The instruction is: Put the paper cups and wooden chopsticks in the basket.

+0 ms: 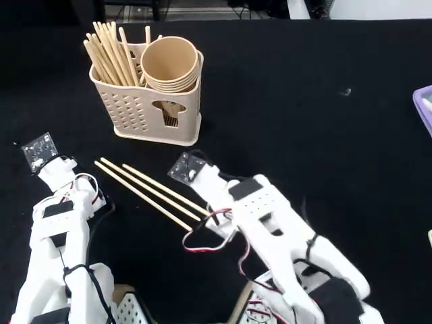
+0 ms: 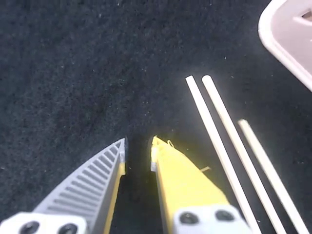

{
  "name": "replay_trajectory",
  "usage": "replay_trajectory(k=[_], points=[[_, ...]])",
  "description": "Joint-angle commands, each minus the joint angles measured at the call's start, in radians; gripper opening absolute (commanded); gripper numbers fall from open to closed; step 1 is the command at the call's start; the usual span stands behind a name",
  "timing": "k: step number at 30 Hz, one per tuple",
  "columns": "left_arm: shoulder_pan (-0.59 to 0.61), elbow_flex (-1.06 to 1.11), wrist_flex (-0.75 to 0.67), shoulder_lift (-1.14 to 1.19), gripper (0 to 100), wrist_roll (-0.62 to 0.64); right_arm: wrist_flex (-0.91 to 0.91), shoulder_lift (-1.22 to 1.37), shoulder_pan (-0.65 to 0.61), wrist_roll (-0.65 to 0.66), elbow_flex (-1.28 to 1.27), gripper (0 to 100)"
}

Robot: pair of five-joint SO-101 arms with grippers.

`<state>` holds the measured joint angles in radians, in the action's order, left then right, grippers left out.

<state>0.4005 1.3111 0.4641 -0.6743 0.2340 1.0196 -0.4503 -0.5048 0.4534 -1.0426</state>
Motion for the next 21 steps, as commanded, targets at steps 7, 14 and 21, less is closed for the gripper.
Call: replay_trajectory(k=[7, 14, 21], points=[[0.007, -0.007, -0.014, -0.018, 10, -0.002, 0.028, -0.067, -0.028, -0.012, 0.107, 17.9], [0.007, -0.007, -0.014, -0.018, 10, -0.002, -0.186, 0.005, -0.227, -0.158, 0.165, 17.1], [0.007, -0.007, -0.014, -0.018, 10, -0.002, -0.25, 0.318, -0.27, -0.181, 0.389, 17.1]])
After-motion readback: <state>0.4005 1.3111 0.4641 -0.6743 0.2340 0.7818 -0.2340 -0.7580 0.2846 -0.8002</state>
